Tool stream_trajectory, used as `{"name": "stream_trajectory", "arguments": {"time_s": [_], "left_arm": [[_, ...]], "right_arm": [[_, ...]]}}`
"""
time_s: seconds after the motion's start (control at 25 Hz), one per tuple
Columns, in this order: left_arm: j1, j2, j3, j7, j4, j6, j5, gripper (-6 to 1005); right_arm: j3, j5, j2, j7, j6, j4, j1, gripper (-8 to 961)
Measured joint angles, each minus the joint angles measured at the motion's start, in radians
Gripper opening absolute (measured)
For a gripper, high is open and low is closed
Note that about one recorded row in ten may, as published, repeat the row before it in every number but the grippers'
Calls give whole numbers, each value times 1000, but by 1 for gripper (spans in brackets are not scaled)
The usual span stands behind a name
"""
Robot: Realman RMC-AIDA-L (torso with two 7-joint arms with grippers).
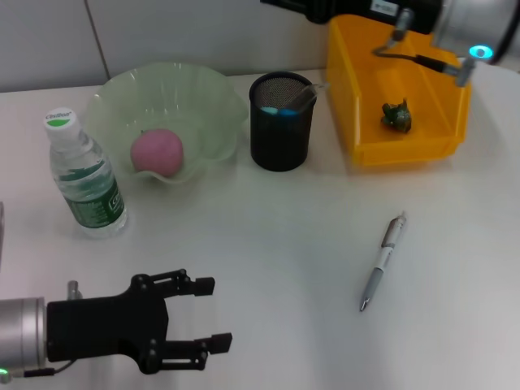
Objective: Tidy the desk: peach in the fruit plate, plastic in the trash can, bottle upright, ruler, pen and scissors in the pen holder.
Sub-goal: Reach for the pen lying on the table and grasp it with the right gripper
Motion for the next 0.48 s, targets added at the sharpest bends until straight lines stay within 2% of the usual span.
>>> {"name": "stream_trajectory", "arguments": {"time_s": [0.2, 0.32, 0.48], "left_arm": [[9, -1, -7, 63, -58, -2, -2, 820], [19, -1, -8, 67, -63, -3, -8, 820], [47, 0, -8, 67, -62, 4, -30, 820]], "right_arm": [[110, -315, -7, 149, -231, -152, -9, 618], [175, -480, -25, 210, -358, -171, 21, 618], [242, -604, -49, 225, -488, -154, 65, 618]]}}
